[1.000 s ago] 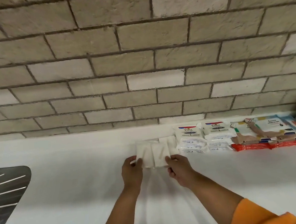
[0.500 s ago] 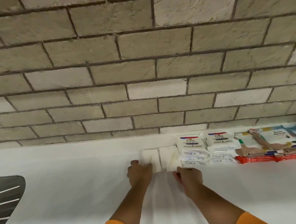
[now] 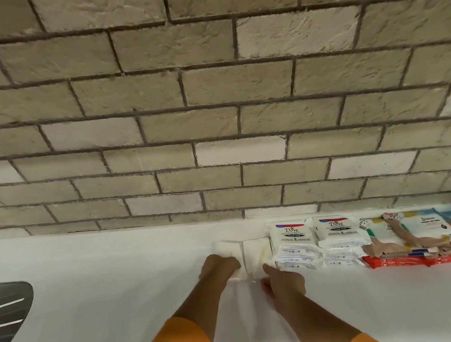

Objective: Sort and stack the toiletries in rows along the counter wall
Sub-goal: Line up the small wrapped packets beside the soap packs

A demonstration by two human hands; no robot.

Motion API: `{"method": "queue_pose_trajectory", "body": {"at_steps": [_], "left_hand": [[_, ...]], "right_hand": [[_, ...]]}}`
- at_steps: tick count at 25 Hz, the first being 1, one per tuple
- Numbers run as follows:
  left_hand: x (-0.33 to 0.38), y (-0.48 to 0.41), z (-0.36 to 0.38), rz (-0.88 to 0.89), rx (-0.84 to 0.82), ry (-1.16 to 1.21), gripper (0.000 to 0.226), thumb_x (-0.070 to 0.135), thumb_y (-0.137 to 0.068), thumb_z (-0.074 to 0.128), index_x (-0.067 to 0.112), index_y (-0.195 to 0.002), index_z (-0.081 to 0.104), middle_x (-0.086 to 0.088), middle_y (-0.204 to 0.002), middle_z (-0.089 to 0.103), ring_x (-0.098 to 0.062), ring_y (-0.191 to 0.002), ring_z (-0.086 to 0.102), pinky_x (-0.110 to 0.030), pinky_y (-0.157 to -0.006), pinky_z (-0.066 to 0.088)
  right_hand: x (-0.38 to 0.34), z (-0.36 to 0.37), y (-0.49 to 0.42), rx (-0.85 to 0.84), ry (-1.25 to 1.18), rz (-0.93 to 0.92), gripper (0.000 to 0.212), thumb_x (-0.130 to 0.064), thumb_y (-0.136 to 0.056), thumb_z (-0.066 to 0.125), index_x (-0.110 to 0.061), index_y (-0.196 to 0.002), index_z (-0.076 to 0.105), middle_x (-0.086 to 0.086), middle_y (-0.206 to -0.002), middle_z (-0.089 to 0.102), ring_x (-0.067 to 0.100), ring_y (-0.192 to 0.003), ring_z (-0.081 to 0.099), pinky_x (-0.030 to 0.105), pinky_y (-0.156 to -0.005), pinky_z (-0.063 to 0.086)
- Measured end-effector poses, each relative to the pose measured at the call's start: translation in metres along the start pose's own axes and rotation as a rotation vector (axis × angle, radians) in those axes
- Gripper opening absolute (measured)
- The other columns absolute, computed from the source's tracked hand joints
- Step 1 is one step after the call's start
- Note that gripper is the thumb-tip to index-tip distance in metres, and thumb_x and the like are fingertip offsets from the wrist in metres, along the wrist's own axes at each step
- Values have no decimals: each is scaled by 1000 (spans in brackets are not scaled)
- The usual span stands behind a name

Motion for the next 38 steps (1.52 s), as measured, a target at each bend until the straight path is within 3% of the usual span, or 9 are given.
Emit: {"method": "queue_pose_trajectory", "body": {"at_steps": [2, 4, 10, 14, 16, 21, 27, 33, 38], "left_hand": [[0, 1, 3, -1, -17, 34, 50, 36, -61, 75, 12, -103, 66, -8, -102, 67, -29, -97, 64, -39, -89, 58], [1, 1, 5, 26, -7, 15, 44, 37, -68, 67, 13, -104, 67, -7, -104, 69, -28, -97, 64, -36, -89, 57], [4, -3, 0, 94, -50, 37, 25, 24, -84, 60, 11, -106, 61, -7, -102, 65, -25, -92, 64, -28, -63, 50], [-5, -9, -13, 104, -45, 77, 22, 22, -83, 64, 14, -101, 55, -5, -97, 61, -23, -87, 61, -27, -61, 52], [-11, -12, -20, 113, -31, 79, 24, 23, -82, 65, 14, -102, 56, -5, -98, 62, -21, -85, 62, -27, -60, 51], [-32, -21, -45, 90, -4, 117, 27, 24, -84, 68, 11, -105, 58, -6, -98, 62, -24, -89, 62, -27, -60, 50], [-56, -31, -99, 84, 82, 112, 35, 28, -76, 70, 9, -103, 59, -7, -93, 63, -25, -84, 64, -23, -51, 43], [-77, -42, -160, 75, 225, -28, 43, 30, -79, 68, 6, -114, 56, -5, -96, 63, -18, -80, 62, -25, -58, 47], [-91, -56, -182, -5, 359, -183, 57, 44, -79, 61, 10, -124, 51, -13, -125, 59, -36, -119, 54, -42, -99, 46]], "right_hand": [[-1, 1, 1, 24, -13, -4, 22, -13, -80, 85, 2, -75, 70, 14, -65, 68, 22, -49, 62, 25, -46, 54], [0, 3, 0, 53, 46, -33, 23, -18, -79, 85, 0, -72, 71, 14, -62, 70, 23, -47, 62, 22, -43, 46], [5, 15, 0, 83, 202, -72, 38, -31, -73, 87, 1, -84, 70, 12, -82, 75, 34, -82, 72, 42, -83, 61], [-1, 28, 9, 66, 220, -124, 29, -27, -77, 85, -11, -73, 61, 11, -88, 70, 36, -93, 70, 43, -89, 58], [-1, 34, 12, 46, 254, -146, 34, -26, -80, 83, -17, -63, 55, 9, -83, 68, 35, -92, 69, 41, -88, 57], [5, 54, 17, -4, 349, -182, 23, -33, -83, 78, -11, -80, 72, 0, -71, 64, 28, -77, 61, 30, -74, 48], [15, 88, 27, -79, 406, -198, 26, -34, -80, 79, -13, -70, 68, 2, -70, 66, 26, -72, 64, 28, -69, 49], [19, 107, 30, -102, 482, -245, 24, -36, -81, 76, -13, -76, 69, 4, -79, 70, 27, -78, 67, 36, -77, 58], [18, 101, 26, -77, 487, -281, 21, -33, -83, 72, -13, -78, 66, 5, -77, 69, 28, -77, 67, 40, -77, 59]]}}
Point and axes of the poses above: each hand's wrist, its own y-axis away from the middle knuckle, its own z-axis out of the palm, x = y × z, the point moved 6 cm from there along -y, towards the middle knuckle
